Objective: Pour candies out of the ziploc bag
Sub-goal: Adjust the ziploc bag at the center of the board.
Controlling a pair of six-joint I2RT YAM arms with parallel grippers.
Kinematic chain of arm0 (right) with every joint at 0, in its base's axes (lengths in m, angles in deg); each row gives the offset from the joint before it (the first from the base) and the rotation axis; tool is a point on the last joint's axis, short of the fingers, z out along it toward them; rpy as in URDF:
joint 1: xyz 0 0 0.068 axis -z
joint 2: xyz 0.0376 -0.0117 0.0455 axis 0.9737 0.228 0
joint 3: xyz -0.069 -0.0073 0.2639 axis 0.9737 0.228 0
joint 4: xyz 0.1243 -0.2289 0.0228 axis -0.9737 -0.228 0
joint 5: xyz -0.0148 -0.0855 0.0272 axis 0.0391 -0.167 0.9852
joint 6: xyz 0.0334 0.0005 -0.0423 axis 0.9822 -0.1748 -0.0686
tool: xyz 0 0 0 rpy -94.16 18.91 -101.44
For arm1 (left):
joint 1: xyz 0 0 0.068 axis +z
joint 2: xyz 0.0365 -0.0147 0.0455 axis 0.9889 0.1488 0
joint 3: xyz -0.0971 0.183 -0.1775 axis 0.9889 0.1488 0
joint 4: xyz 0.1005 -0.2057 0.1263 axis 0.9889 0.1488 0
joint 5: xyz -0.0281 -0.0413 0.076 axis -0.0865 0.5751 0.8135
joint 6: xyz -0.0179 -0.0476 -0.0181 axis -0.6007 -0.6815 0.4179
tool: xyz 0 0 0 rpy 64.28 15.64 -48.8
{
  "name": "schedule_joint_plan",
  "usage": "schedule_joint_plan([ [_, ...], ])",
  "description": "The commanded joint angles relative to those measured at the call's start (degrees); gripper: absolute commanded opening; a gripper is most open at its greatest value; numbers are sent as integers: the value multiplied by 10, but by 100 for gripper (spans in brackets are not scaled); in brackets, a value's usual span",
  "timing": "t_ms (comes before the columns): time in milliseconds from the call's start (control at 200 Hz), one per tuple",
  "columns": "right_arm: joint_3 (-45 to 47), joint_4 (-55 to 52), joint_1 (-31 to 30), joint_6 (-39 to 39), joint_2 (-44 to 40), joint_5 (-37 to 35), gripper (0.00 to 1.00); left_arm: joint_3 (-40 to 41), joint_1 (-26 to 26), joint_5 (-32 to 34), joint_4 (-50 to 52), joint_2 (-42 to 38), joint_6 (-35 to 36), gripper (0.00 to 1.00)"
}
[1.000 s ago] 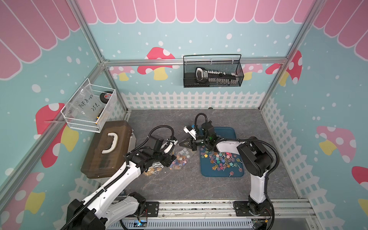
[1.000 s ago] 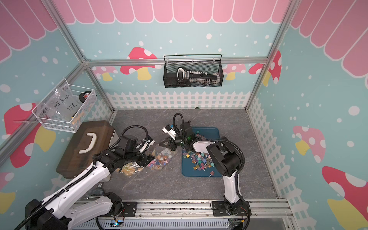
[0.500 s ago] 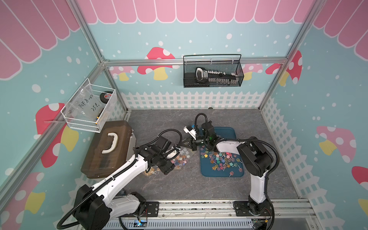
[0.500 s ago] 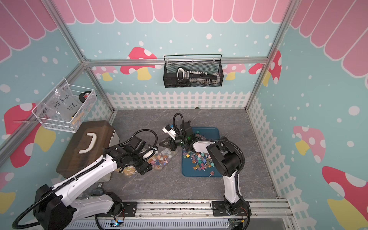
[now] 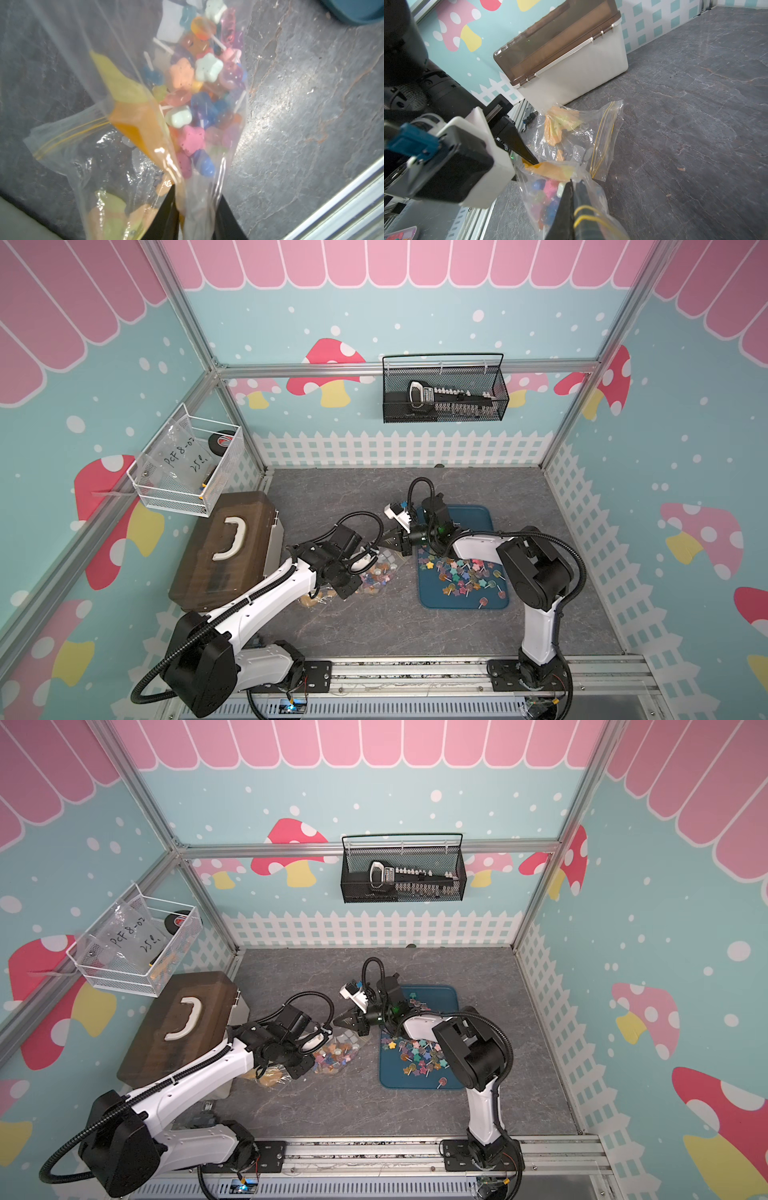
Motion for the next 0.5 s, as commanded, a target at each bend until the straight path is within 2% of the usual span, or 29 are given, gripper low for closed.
schedule_joint_plan([
  [0, 5, 14, 1, -15, -20, 1, 0, -23, -1, -11, 12, -9, 9, 11],
  [95, 6, 12, 1, -15, -21, 0, 0, -38, -2, -8, 25, -11, 10, 0],
  [325, 6, 12, 1, -14, -17, -4, 0, -92, -12, -8, 34, -11, 7, 0],
  [495, 10, 11, 1, -14, -16, -7, 0, -120, -21, -16, 29, 22, 9, 0],
])
